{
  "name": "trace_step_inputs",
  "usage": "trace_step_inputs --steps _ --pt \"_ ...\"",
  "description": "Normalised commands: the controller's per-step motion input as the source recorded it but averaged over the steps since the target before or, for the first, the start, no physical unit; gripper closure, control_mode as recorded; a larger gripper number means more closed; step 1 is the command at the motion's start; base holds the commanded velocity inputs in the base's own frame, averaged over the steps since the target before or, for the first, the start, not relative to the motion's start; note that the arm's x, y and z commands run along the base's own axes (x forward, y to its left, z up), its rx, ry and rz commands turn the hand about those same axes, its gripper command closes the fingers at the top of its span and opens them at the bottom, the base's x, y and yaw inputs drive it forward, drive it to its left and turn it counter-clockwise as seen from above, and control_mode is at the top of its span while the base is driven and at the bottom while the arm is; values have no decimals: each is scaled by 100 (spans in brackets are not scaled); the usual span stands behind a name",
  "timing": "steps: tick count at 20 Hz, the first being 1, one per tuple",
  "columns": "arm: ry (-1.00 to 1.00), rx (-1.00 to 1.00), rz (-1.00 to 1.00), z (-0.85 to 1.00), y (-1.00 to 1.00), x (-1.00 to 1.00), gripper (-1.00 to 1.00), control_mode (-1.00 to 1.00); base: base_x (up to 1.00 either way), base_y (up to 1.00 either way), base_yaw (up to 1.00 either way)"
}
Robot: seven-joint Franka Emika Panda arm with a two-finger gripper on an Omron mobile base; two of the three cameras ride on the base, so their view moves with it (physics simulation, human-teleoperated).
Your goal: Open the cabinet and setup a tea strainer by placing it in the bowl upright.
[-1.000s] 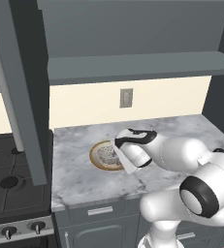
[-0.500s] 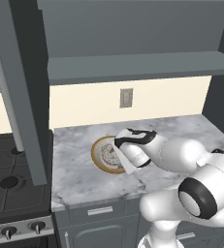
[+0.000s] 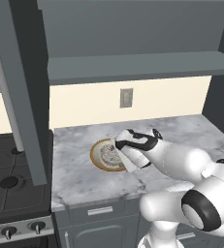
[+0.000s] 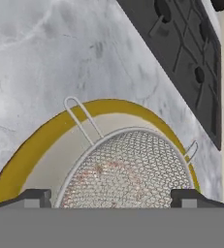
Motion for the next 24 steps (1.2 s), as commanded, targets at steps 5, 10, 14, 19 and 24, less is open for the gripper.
trace_step_inputs --steps 5,10,14,19,24 --pt "0 0 -3 51 -3 -17 -100 -100 0 0 0" --pt "0 0 -2 46 -9 -21 -100 -100 0 0 0" --pt "1 0 -1 37 -21 -22 -100 -100 0 0 0" --pt "6 0 -3 0 -19 -28 -100 -100 0 0 0" --pt "11 -2 -3 0 -24 -34 -100 -100 0 0 0"
